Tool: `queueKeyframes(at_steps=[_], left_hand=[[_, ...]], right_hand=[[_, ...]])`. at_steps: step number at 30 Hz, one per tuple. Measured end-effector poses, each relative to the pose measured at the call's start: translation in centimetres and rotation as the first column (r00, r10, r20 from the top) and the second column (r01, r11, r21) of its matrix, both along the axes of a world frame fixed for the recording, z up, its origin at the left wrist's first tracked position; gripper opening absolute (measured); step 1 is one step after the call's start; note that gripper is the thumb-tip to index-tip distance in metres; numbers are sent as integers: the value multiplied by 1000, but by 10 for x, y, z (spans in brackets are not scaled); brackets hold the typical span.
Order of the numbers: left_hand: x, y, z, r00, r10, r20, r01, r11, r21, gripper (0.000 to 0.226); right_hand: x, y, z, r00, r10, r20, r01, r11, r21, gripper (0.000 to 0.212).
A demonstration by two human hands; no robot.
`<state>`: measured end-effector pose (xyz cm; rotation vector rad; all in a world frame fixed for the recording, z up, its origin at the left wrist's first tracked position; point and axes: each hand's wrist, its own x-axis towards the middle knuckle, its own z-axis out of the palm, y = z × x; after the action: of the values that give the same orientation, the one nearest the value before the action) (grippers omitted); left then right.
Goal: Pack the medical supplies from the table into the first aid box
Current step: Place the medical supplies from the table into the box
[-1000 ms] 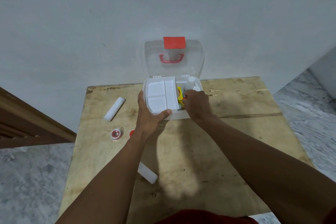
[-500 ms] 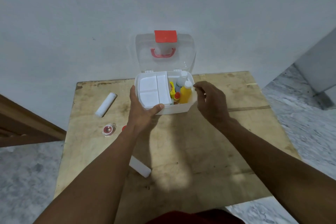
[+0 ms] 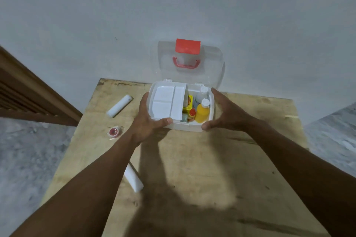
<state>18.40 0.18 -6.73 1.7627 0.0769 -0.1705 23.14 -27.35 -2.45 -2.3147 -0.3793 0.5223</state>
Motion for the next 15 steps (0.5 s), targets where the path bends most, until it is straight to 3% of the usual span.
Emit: queueKeyframes(at_steps=[5, 12, 15], left_hand=[[1, 1, 1, 999, -2, -39, 3, 1000, 21, 103], [2, 0, -2, 997, 7, -78, -6, 1000, 11, 104], [1, 2, 0, 992, 4, -129, 0, 1000, 27, 117]], right_hand=[[7, -9, -16, 997, -3, -75, 5, 1000, 29, 146], [6, -9, -21, 995, -16, -94, 23, 997, 72, 139], [9, -7, -21, 994, -27, -107, 31, 999, 35, 142]])
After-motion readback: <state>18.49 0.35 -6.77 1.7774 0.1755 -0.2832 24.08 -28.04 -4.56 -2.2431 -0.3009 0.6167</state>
